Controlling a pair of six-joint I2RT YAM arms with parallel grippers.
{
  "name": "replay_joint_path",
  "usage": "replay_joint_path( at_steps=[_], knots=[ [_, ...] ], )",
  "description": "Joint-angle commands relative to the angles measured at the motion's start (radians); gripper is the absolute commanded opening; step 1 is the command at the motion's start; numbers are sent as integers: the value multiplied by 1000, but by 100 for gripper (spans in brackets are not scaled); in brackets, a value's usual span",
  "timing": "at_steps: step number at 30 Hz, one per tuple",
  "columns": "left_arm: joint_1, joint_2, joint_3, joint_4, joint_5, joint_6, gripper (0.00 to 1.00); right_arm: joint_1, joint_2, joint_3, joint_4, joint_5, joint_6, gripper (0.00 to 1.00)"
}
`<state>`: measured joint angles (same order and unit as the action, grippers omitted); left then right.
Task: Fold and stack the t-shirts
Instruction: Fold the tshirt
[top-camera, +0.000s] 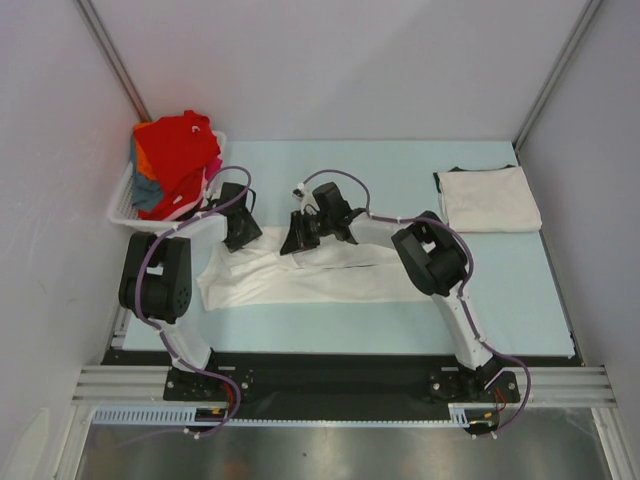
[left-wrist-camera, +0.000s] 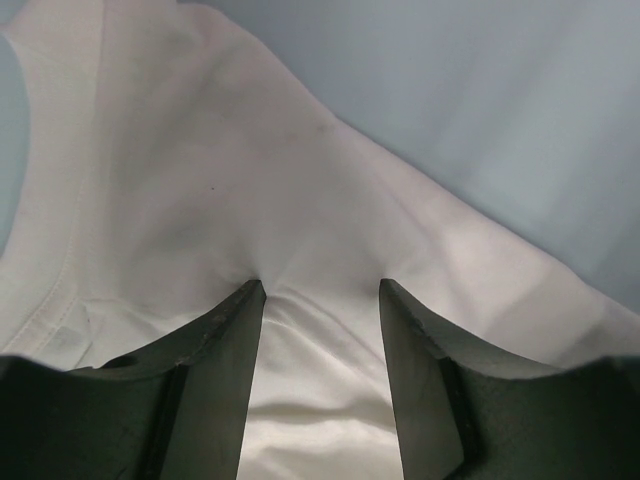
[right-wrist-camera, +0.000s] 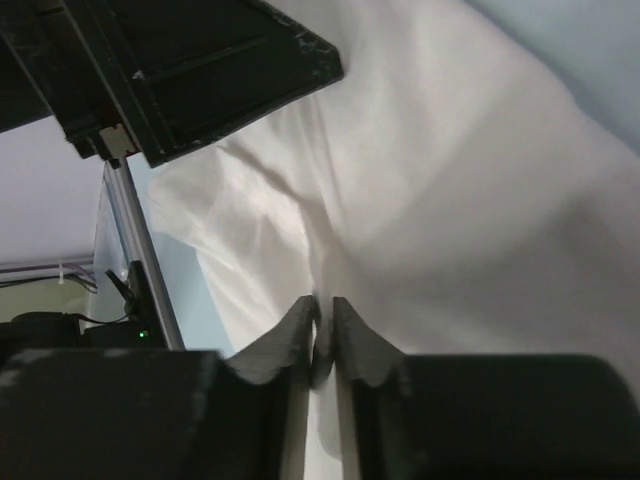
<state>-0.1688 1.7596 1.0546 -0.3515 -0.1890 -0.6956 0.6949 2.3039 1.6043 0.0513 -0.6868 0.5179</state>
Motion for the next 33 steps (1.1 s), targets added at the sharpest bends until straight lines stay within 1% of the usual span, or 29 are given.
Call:
replay_joint_path(
  at_steps=[1, 2, 3, 4, 8, 13, 17, 19, 21, 22, 24, 25, 26, 28, 31, 33],
  knots=[
    [3, -17, -2, -17, -15, 22, 56, 11, 0, 25, 58, -80, 30, 15],
    [3, -14, -1, -17, -20, 22, 56, 9, -14, 11, 71, -89, 36, 5],
    [3, -12, -1, -17, -21, 22, 56, 9, -23, -4, 106, -115, 54, 1],
    [3, -12, -4, -17, -21, 21, 56, 9, -35, -44, 128, -131, 60, 0],
    [3, -8, -2, -14, -18, 19, 56, 9, -80, -124, 174, -187, 87, 0],
    [3, -3, -1, -14, -17, 21, 56, 6, -165, -248, 208, -209, 79, 0],
    [3, -6, -1, -14, -20, 21, 56, 5, -221, -355, 237, -235, 79, 4],
    [3, -6, -2, -14, -21, 22, 56, 6, -244, -377, 223, -244, 70, 6],
    [3, -8, -1, -14, -27, 22, 56, 9, -258, -405, 185, -243, 39, 23],
    [3, -12, -2, -14, -26, 22, 56, 11, -276, -414, 174, -241, 19, 36],
    [3, -14, -5, -15, -24, 24, 56, 14, -291, -443, 147, -238, 1, 37],
    [3, -15, -7, -15, -24, 24, 56, 14, -297, -452, 136, -238, -8, 39],
    [3, -17, -7, -15, -26, 25, 56, 12, -313, -458, 122, -226, -15, 44],
    [3, -23, -7, -15, -26, 25, 56, 9, -328, -466, 102, -208, -32, 46],
    [-1, -44, -15, -14, -17, 28, 56, 12, -353, -457, 116, -174, -24, 52],
    [-12, -63, -18, -12, -18, 33, 56, 18, -366, -437, 128, -136, -16, 59]
  ],
)
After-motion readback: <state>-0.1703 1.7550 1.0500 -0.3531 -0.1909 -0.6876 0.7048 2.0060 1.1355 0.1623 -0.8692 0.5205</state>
